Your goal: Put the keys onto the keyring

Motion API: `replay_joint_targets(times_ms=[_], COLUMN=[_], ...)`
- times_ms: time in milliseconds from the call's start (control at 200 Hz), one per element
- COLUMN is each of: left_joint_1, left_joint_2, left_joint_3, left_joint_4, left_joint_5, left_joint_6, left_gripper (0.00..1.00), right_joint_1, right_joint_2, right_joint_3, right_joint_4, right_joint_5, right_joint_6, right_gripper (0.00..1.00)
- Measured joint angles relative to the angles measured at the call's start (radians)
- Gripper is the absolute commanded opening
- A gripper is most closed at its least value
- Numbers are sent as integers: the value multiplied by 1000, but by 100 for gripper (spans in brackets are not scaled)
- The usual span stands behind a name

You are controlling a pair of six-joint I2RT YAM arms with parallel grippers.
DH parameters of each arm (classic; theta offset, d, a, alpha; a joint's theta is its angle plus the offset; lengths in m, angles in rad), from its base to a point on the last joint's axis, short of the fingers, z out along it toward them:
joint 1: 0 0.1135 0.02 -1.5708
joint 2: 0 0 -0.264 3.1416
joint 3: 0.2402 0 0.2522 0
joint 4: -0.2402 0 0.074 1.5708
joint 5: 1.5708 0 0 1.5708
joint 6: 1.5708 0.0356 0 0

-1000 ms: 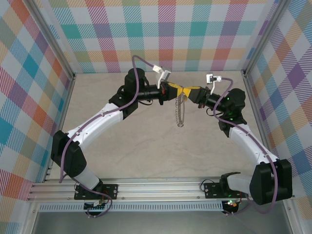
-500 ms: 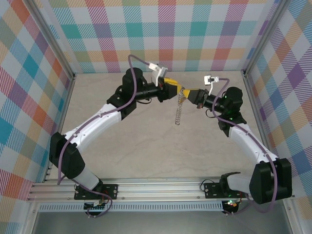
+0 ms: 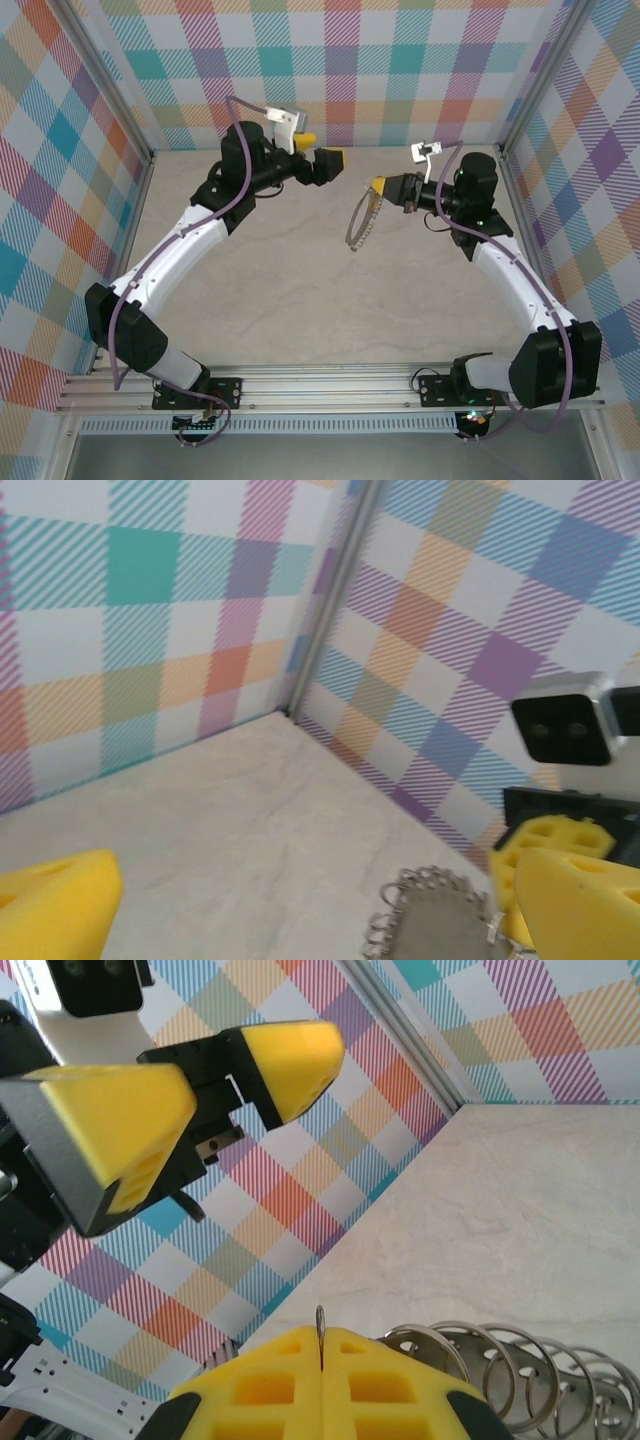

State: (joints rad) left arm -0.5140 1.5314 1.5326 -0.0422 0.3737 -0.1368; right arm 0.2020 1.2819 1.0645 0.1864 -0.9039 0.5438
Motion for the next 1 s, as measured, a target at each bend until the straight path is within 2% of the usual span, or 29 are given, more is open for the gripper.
replay_joint_targets(times_ms=[205,480,635,775,1000], left_joint_1=[22,100,154,203,222], left_joint_2=[58,108,146,238,274], left_joint_3=[123,126,141,254,281], left_joint_4=[-148,-168,-175,-216,-245], left_joint_5=[-63,-50,18,124,223], left_joint_6=[85,130,120,91,42], left_gripper=[100,100,100,100,100], right_joint_1=[-1,-6,-6,-9,-13], right_joint_2=[77,180,239,299,367], right_joint_3=[50,185,258,316,381], right_joint_4=[-75,-202,-269,-332,-375], right_joint_5=[-40,-95,-138,-175,-232], right_joint_6=[-39,-138,-208,-266,-302], right_gripper=[0,0,0,0,0])
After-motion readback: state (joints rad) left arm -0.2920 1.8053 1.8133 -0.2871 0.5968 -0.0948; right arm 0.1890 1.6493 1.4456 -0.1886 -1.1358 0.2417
